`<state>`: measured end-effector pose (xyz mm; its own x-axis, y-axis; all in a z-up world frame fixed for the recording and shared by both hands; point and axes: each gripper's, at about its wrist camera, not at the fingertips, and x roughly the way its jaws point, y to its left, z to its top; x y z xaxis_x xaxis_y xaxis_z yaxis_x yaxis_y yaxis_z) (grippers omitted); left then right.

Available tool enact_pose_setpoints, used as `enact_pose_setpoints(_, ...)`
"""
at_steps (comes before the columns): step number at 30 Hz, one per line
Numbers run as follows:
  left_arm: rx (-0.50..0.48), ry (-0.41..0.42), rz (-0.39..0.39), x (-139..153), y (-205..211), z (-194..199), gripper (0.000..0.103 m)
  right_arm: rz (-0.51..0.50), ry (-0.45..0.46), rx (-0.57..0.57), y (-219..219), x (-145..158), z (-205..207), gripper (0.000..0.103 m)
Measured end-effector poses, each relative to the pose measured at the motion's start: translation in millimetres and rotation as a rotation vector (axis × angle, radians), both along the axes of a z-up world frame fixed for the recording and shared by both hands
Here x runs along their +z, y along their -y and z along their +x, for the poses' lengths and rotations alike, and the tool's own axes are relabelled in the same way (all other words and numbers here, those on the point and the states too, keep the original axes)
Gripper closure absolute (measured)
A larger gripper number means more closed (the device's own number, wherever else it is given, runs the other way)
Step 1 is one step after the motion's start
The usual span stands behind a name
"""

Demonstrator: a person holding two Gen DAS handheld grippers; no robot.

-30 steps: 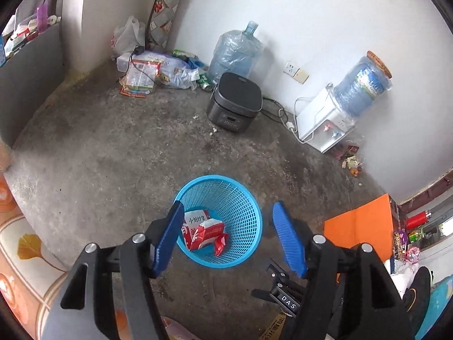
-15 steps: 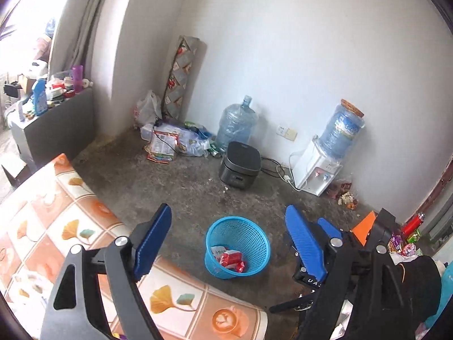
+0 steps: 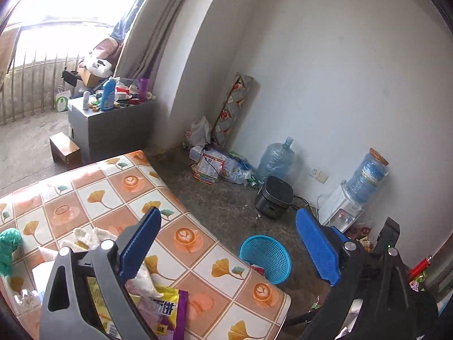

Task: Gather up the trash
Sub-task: 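Move both tools back from the wastebasket to the wrapper pile, then grasp the yellow snack bag with the left gripper while the right grasps a clear packet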

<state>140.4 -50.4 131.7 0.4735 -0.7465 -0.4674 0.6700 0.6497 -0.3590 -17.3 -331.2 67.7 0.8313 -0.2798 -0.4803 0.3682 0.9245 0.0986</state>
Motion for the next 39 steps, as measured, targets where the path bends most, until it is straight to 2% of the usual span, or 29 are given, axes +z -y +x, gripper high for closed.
enact_pose_setpoints(8,0.076,0.018,0.044,-7,-48,-11,0.009,0.093,-0.006,0.111,-20,1,12,0.012)
enact_pose_setpoints(18,0.11,0.019,0.035,-14,-77,-18,0.009,0.148,-0.04,0.2,-45,-4,25,0.014)
enact_pose_setpoints(26,0.15,-0.007,0.055,-24,-89,-21,0.009,0.232,-0.062,0.214,-30,-9,21,0.014)
enact_pose_setpoints(31,0.197,-0.022,0.086,-37,-106,-28,0.01,0.325,-0.098,0.282,-30,-17,27,0.016)
enact_pose_setpoints(35,0.203,-0.043,0.108,-50,-118,-32,0.014,0.39,-0.15,0.342,-45,-27,37,0.022)
enact_pose_setpoints(39,0.212,-0.079,0.15,-65,-123,-30,0.026,0.466,-0.181,0.406,-64,-31,47,0.03)
